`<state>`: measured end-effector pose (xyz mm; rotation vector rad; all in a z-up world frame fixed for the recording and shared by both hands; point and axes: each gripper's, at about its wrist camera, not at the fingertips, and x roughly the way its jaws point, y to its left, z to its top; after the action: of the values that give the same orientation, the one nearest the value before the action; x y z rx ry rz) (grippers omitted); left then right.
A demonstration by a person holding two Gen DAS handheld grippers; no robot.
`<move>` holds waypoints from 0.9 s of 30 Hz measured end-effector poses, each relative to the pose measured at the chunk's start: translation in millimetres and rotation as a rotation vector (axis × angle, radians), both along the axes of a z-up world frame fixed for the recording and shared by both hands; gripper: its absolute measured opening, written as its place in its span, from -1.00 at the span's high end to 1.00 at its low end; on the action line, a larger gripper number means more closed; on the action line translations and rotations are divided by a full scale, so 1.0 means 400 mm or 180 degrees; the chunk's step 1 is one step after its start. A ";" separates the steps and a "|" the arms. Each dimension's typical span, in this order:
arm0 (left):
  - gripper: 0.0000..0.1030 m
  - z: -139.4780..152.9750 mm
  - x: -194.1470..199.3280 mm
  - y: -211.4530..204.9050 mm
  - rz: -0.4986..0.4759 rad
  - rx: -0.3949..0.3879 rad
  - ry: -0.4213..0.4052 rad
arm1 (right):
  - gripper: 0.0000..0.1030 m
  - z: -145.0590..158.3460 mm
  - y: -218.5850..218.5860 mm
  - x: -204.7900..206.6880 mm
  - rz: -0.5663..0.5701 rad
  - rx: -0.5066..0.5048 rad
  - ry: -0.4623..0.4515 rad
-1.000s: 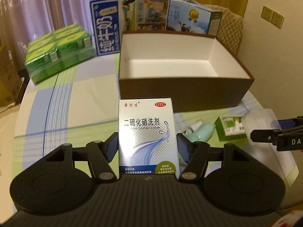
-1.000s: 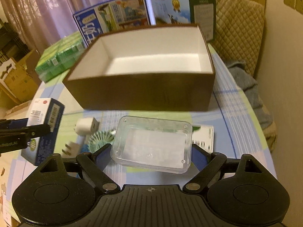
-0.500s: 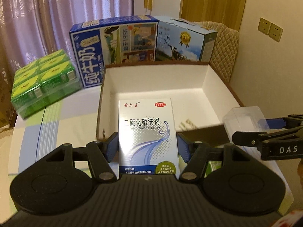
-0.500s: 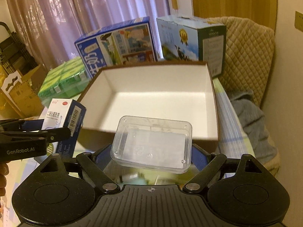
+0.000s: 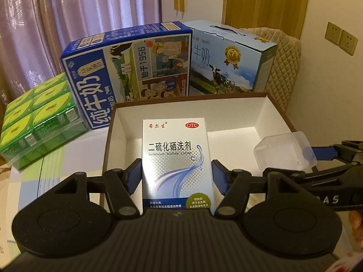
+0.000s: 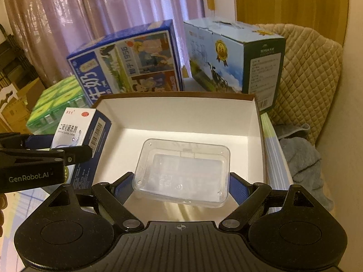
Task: Organize rigid objects
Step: 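Lift and carry the medicine box with the left tool while the right tool carries the container to the box, then lower and release the medicine box with the left tool while the right tool releases the container inside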
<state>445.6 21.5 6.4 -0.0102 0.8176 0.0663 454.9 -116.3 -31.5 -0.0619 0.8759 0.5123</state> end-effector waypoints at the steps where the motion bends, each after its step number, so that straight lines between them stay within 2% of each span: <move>1: -0.19 -0.005 0.017 -0.001 0.0003 0.0008 0.0020 | -0.63 -0.009 0.003 0.016 -0.0002 -0.0009 0.0018; 14: -0.19 -0.106 0.183 -0.012 0.0048 -0.0027 0.0278 | -0.63 -0.096 0.028 0.161 -0.0023 -0.0156 0.0220; 22: -0.19 -0.145 0.247 -0.027 0.0040 -0.0007 0.0379 | -0.63 -0.125 0.034 0.205 -0.0002 -0.0187 0.0299; 27: -0.22 -0.160 0.278 -0.028 0.0056 -0.0089 0.0383 | -0.63 -0.134 0.036 0.224 -0.0010 -0.0186 0.0323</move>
<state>556.8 10.1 -57.4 -0.0400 0.9388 0.0725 544.6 -101.8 -85.2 -0.0883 0.9901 0.4902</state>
